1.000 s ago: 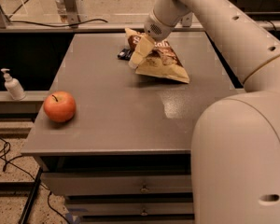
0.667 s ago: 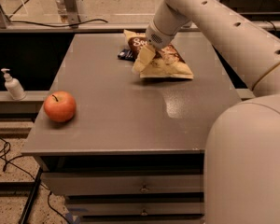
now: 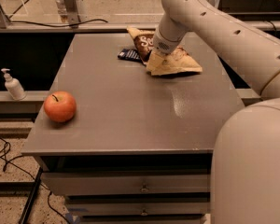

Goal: Move brown chip bag near rxbar blueberry

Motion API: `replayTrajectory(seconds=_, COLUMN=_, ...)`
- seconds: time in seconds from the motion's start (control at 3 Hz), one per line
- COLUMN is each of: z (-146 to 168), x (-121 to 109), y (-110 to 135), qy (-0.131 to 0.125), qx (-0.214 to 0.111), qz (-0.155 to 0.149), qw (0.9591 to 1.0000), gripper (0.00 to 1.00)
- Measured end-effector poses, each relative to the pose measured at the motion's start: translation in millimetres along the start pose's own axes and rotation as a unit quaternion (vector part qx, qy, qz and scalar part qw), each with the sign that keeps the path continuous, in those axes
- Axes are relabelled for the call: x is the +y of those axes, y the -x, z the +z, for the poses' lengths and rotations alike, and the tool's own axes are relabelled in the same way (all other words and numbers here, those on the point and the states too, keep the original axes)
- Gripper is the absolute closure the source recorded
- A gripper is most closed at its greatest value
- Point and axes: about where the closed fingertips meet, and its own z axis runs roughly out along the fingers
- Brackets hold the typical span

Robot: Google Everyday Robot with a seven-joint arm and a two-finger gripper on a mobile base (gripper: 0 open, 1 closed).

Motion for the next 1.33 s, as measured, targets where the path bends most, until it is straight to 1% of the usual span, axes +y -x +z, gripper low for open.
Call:
replayTrajectory(seconds=0.33, z=-3, x=-27, y=-16, qy=-0.032, qx=0.017, qz=-0.014, qw=0.9992, gripper=0.88)
replayTrajectory(seconds=0.67, z=-4, x=-33, y=-18, qy=-0.038, qx=0.018, qz=-0.016, qw=0.999, gripper=1.0)
replayTrajectory(seconds=1.0, z=-9, x=-37, y=-8, qy=-0.038, qx=0.001, qz=-0.021, qw=0.9991, gripper=1.0)
replayTrajectory(seconds=1.33, z=-13, x=-37, y=1, qy=-0.028, qx=-0.01, qz=-0.022, qw=0.9993, gripper=0.82)
